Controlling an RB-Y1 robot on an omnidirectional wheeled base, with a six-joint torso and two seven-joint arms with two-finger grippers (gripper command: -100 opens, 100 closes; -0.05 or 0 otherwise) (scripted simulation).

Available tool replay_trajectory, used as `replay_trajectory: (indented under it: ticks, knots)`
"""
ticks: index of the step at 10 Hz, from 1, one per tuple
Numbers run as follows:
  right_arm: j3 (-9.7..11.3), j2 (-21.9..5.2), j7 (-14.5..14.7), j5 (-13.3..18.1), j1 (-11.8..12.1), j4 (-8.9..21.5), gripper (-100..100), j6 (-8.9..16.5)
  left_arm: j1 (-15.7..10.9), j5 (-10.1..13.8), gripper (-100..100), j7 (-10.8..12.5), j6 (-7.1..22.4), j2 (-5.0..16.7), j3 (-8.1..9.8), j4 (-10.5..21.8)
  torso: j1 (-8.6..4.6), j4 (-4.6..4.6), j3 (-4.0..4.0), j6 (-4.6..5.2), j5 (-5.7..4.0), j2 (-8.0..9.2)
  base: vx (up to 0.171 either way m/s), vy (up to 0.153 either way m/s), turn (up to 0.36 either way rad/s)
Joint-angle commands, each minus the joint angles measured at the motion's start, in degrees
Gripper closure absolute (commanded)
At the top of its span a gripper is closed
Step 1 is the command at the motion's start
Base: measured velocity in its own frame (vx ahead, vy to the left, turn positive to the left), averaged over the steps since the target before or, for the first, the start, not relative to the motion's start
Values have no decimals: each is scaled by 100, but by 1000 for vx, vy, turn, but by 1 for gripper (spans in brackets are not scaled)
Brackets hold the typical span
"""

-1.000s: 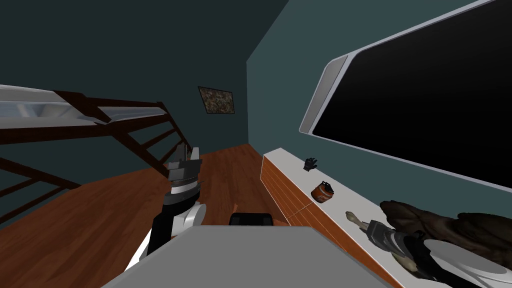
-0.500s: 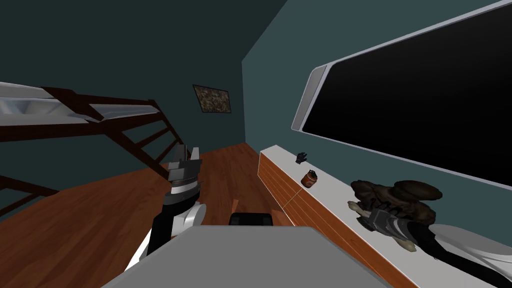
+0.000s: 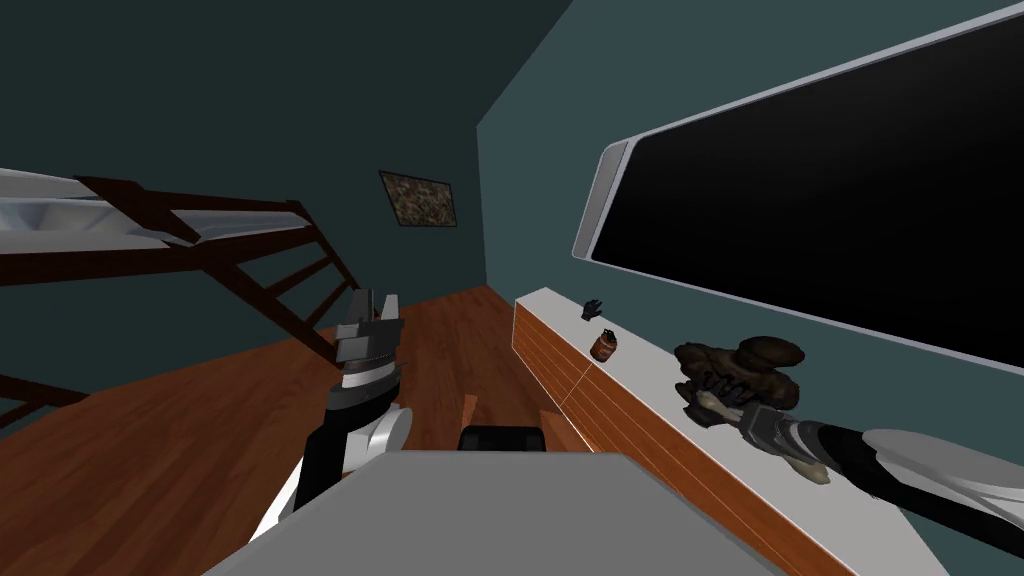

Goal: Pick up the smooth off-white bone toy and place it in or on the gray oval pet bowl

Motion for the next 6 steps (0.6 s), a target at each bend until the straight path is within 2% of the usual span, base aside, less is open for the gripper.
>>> replay_trajectory:
  ticks: [1, 4, 6]
  knots:
    - [-2, -167, -109, 20, -91, 15, 100, -95, 0, 0, 0, 0, 0, 0, 0, 0, 0, 0, 0, 0, 0, 0, -165, -83, -126]
    - [-142, -595, -345, -30, -59, -74, 100, -247, -1, 0, 0, 0, 0, 0, 0, 0, -11, 6, 17, 4, -1, 31, -195, -66, -129]
    - [-207, -843, -533, -82, -20, -67, 100, -375, -1, 0, 0, 0, 0, 0, 0, 0, -11, 5, 12, 0, -3, 20, -146, -103, -45]
